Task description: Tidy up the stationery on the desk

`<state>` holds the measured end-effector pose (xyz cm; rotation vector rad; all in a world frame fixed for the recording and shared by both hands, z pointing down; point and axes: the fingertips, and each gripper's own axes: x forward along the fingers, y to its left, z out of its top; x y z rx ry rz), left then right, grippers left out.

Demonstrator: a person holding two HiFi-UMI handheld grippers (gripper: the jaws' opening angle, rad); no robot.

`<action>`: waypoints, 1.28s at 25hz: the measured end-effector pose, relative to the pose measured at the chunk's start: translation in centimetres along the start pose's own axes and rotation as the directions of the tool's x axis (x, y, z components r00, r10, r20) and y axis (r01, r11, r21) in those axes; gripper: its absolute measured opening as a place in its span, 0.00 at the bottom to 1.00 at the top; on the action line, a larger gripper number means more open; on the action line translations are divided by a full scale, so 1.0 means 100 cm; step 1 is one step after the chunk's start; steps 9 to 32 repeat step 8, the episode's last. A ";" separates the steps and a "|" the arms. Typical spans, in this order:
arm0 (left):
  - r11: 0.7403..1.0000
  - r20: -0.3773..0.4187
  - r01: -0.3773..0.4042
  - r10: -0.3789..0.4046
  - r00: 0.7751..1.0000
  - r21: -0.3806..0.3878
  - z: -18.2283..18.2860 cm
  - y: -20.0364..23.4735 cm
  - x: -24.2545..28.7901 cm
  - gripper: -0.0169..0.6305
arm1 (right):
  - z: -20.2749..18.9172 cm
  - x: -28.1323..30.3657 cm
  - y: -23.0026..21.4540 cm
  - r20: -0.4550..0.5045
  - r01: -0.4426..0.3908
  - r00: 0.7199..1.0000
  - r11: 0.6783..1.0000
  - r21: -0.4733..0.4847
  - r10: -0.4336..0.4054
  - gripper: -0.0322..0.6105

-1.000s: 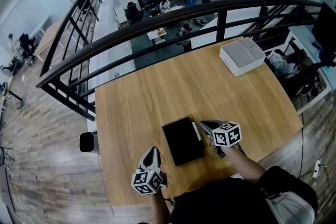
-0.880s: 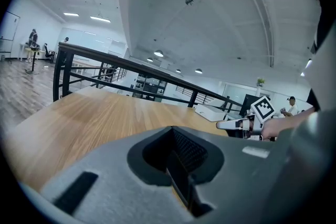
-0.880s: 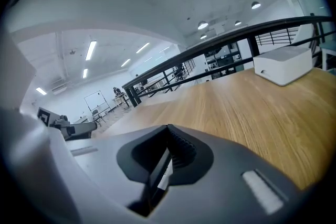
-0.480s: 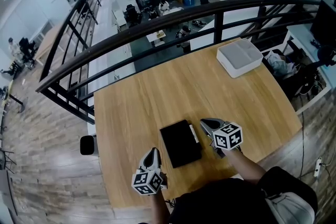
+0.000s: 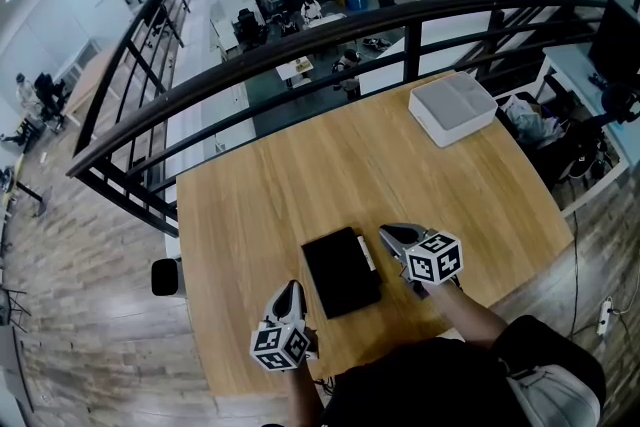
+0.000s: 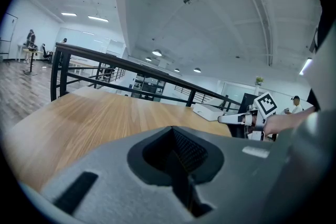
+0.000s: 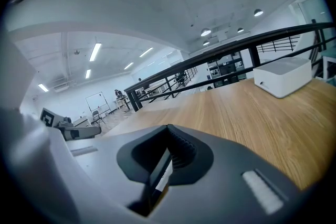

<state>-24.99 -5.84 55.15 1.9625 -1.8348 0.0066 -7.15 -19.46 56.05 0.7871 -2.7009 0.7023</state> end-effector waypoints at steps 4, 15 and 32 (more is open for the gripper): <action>1.000 0.000 0.002 -0.002 1.000 0.000 0.000 -0.001 -0.001 0.02 | 0.003 -0.001 0.004 0.005 -0.014 1.000 1.000 0.007 0.014 0.06; 1.000 0.001 0.001 -0.001 1.000 -0.001 -0.002 -0.006 -0.001 0.02 | 0.003 -0.006 0.005 0.010 -0.020 1.000 1.000 0.012 0.020 0.06; 1.000 0.001 0.001 -0.001 1.000 -0.001 -0.002 -0.006 -0.001 0.02 | 0.003 -0.006 0.005 0.010 -0.020 1.000 1.000 0.012 0.020 0.06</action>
